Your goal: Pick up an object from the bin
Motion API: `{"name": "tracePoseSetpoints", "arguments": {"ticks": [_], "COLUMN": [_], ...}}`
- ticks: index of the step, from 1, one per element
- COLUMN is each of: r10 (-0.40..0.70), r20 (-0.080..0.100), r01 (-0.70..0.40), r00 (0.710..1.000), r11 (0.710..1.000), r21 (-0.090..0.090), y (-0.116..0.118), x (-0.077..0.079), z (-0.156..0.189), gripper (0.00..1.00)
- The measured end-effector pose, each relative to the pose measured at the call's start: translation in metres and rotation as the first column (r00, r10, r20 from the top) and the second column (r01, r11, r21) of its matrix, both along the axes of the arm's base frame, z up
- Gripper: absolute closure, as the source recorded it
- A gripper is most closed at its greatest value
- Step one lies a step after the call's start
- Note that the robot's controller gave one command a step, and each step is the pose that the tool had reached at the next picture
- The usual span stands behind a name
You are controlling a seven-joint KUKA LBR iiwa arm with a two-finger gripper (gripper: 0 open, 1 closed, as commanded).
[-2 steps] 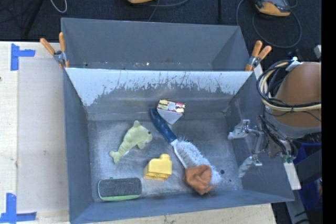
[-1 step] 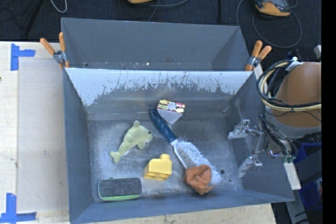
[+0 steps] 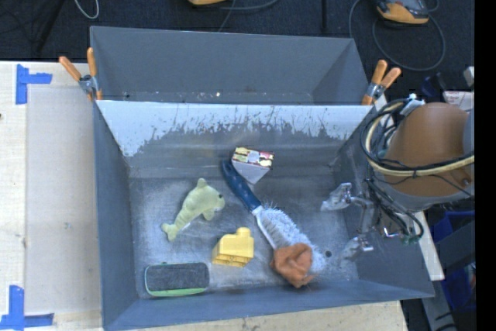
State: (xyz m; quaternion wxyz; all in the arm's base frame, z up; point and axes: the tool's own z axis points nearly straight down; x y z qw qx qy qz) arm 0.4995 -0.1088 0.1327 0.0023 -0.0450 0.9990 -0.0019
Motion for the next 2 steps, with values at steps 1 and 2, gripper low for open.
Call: {"name": "tracePoseSetpoints", "arguments": {"ticks": [1,2], "r10": [0.109,0.197], "r20": [-0.003,0.006], "r01": [-0.109,-0.197], "r00": [0.994,0.980], "r11": [0.994,0.980], "r21": [0.003,-0.012], "y": [0.039,0.056], "x": [0.017,0.020], "z": [-0.052,-0.057], "gripper": [0.00,0.00]}}
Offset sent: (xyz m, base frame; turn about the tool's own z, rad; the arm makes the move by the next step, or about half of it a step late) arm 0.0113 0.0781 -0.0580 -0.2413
